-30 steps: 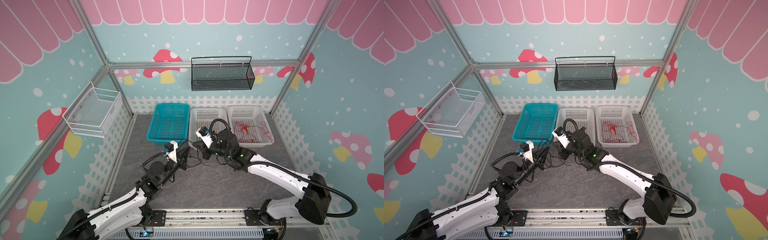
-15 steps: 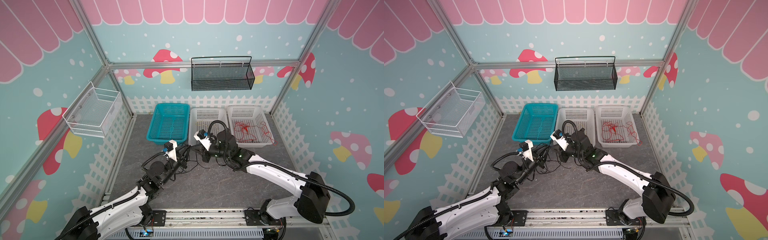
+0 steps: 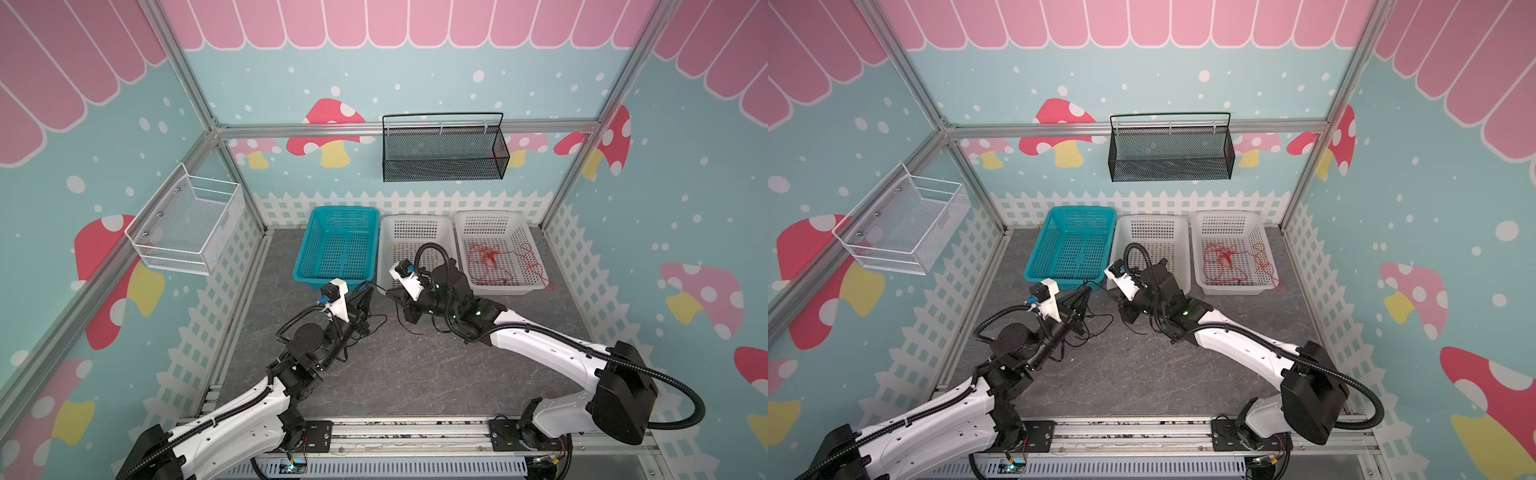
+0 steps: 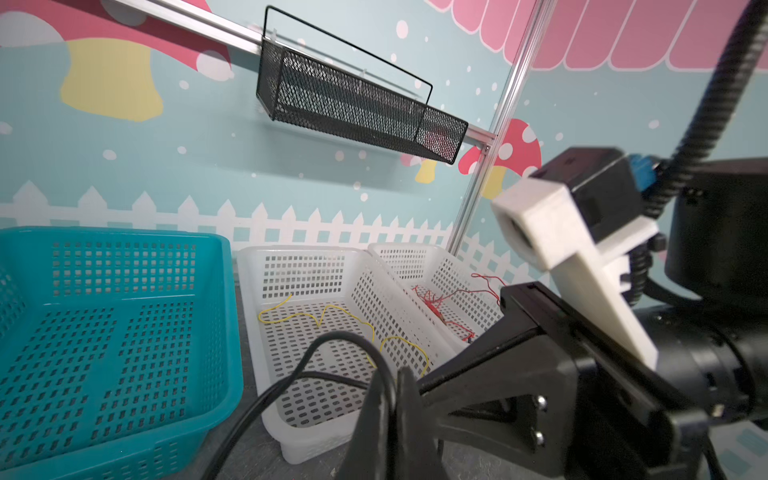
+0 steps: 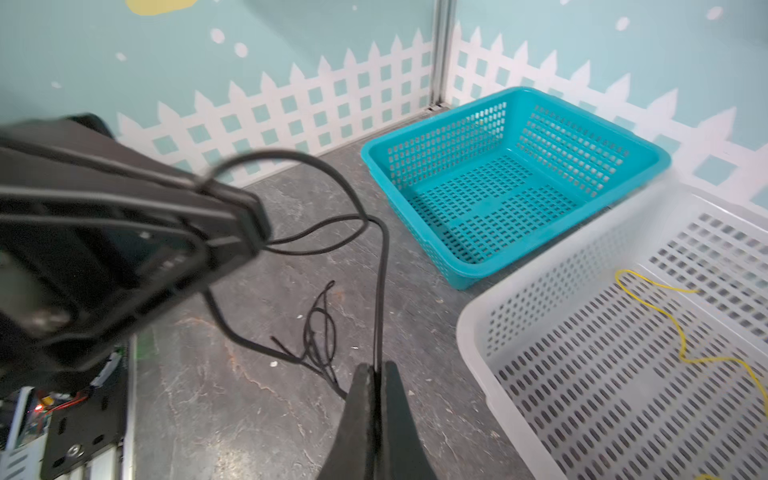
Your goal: Untangle the cables
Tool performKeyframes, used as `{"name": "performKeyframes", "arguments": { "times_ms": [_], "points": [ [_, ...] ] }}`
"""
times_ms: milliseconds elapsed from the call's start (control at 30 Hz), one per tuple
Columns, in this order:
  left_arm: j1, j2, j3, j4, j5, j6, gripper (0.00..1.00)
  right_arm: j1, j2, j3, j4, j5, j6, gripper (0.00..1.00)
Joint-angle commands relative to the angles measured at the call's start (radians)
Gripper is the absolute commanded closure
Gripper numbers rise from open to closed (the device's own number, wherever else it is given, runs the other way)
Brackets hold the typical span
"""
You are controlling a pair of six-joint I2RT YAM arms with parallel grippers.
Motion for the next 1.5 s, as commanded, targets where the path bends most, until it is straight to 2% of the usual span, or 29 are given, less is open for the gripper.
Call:
{"name": "performKeyframes", "arguments": {
  "times_ms": [0, 67, 233, 300, 433, 600, 767, 900, 1067, 1167, 1433, 1467],
  "points": [
    [0.01, -0.036, 0.062, -0.108, -0.063, 0.003, 1.0, 0.002, 0.009, -0.024, 0.017, -0.013, -0.014, 0.96],
    [0.01, -0.058, 0.11, -0.18, -0.044, 0.006, 1.0, 0.003, 0.02, -0.022, 0.025, -0.03, -0.009, 0.96],
    [0.01, -0.104, 0.242, -0.34, 0.08, 0.029, 1.0, 0.002, 0.031, -0.012, 0.017, 0.046, -0.002, 0.98],
    [0.01, -0.107, 0.273, -0.373, 0.091, 0.026, 1.0, 0.002, 0.03, -0.008, 0.019, 0.023, -0.01, 0.98],
    [0.016, -0.07, 0.324, -0.464, 0.055, -0.018, 1.0, 0.003, 0.024, -0.003, 0.02, 0.011, -0.019, 0.98],
    [0.016, -0.038, 0.243, -0.39, -0.003, -0.036, 1.0, 0.003, -0.001, -0.007, 0.024, -0.031, -0.022, 0.98],
    [0.017, -0.039, 0.182, -0.361, -0.155, -0.028, 1.0, 0.002, 0.015, 0.013, 0.032, 0.007, 0.001, 0.98],
    [0.032, -0.003, 0.194, -0.352, -0.2, -0.007, 1.0, 0.003, 0.093, 0.1, 0.047, 0.006, 0.033, 0.98],
    [0.101, 0.096, 0.252, -0.372, -0.208, -0.031, 1.0, 0.002, 0.227, 0.26, 0.073, 0.02, 0.08, 0.97],
    [0.145, 0.146, 0.279, -0.379, -0.165, -0.052, 1.0, 0.003, 0.312, 0.349, 0.069, 0.006, 0.089, 0.96],
    [0.265, 0.222, 0.271, -0.242, -0.13, -0.048, 1.0, -0.002, 0.573, 0.612, 0.094, 0.044, 0.099, 0.97],
    [0.282, 0.235, 0.273, -0.224, -0.096, -0.049, 1.0, -0.004, 0.603, 0.648, 0.096, 0.047, 0.102, 0.97]
  ]
}}
